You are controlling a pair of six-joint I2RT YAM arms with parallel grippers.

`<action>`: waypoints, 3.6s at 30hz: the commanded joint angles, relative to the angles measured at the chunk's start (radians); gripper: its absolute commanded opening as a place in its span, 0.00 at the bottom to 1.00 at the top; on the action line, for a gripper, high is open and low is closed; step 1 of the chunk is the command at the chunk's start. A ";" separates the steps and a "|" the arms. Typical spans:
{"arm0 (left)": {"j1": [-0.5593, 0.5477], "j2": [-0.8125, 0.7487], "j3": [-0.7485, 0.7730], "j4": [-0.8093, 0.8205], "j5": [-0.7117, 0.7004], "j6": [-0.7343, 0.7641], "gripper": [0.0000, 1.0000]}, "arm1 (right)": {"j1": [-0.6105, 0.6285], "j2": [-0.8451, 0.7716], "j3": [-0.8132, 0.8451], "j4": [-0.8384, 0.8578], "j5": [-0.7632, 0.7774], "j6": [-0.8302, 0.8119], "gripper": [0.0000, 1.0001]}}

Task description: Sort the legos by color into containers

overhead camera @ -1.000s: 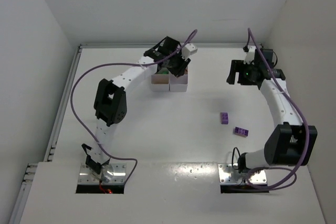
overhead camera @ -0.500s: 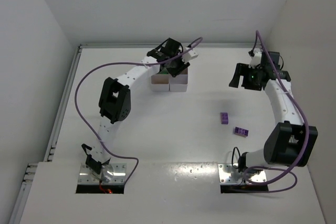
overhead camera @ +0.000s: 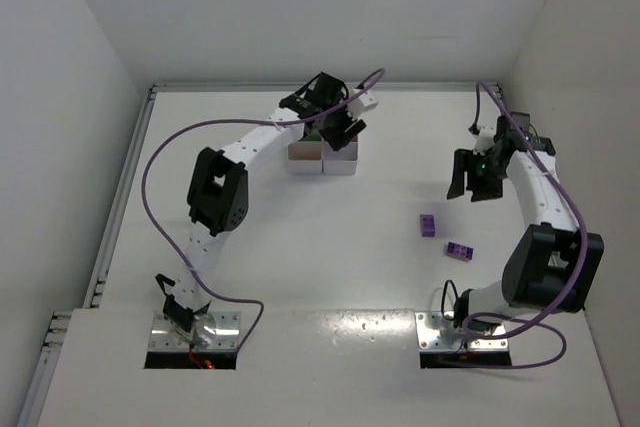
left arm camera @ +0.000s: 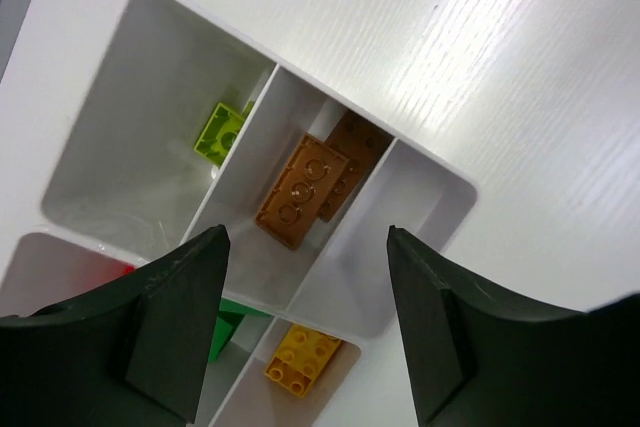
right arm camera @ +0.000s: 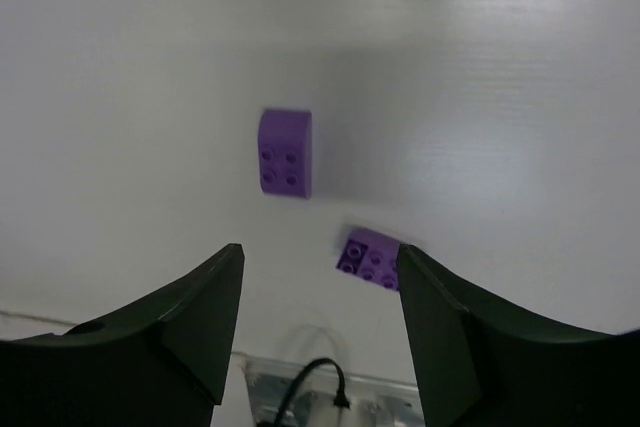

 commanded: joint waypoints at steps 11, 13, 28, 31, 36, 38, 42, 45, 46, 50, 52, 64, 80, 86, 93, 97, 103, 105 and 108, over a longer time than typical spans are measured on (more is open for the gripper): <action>-0.024 -0.285 -0.164 0.175 0.060 -0.130 0.71 | 0.025 0.024 0.004 -0.306 0.234 -0.524 0.55; -0.024 -0.299 -0.205 0.200 0.060 -0.139 0.71 | 0.025 -0.041 -0.094 -0.246 0.234 -0.687 0.56; 0.003 -0.328 -0.235 0.211 0.062 -0.161 0.75 | 0.108 -0.040 -0.357 -0.063 0.119 -0.905 0.61; 0.003 -0.337 -0.244 0.211 0.062 -0.161 0.86 | 0.108 -0.029 -0.380 -0.003 0.131 -0.928 0.62; 0.013 -0.346 -0.253 0.211 0.062 -0.171 0.88 | 0.117 0.038 -0.391 0.094 0.163 -0.951 0.67; 0.013 -0.346 -0.262 0.201 0.051 -0.171 0.90 | 0.117 0.061 -0.391 0.143 0.188 -0.951 0.67; 0.023 -0.356 -0.271 0.201 0.051 -0.171 0.90 | 0.117 0.111 -0.391 0.175 0.214 -0.979 0.67; 0.032 -0.356 -0.272 0.201 0.051 -0.171 0.90 | 0.117 0.141 -0.400 0.175 0.223 -1.008 0.63; 0.032 -0.356 -0.272 0.201 0.051 -0.171 0.90 | 0.117 0.141 -0.411 0.187 0.223 -1.020 0.61; 0.042 -0.356 -0.272 0.201 0.051 -0.180 0.90 | 0.117 0.131 -0.432 0.198 0.232 -1.034 0.41; 0.042 -0.356 -0.272 0.201 0.090 -0.180 0.90 | 0.117 0.120 -0.432 0.198 0.223 -1.045 0.23; -0.118 -0.290 -0.253 0.168 0.401 -0.127 0.88 | -0.042 0.009 0.023 -0.044 -0.050 -0.553 0.01; -0.452 -0.023 -0.082 0.106 -0.107 -0.760 0.85 | -0.240 0.057 0.312 -0.074 -0.058 -0.045 0.00; -0.543 0.062 0.000 0.106 -0.312 -0.946 0.85 | -0.260 0.032 0.283 -0.064 -0.088 -0.045 0.00; -0.619 0.140 0.086 0.116 -0.372 -1.018 0.88 | -0.289 0.003 0.264 -0.053 -0.107 -0.054 0.00; -0.619 0.149 0.086 0.116 -0.440 -1.027 0.86 | -0.318 -0.020 0.273 -0.064 -0.116 -0.075 0.00; -0.592 0.180 0.086 0.116 -0.500 -1.049 0.84 | -0.338 -0.078 0.243 -0.083 -0.135 -0.106 0.00; -0.592 0.203 0.095 0.116 -0.500 -1.049 0.84 | -0.349 -0.089 0.232 -0.092 -0.144 -0.120 0.00; -0.583 0.213 0.116 0.125 -0.475 -1.049 0.84 | -0.358 -0.099 0.223 -0.101 -0.144 -0.131 0.00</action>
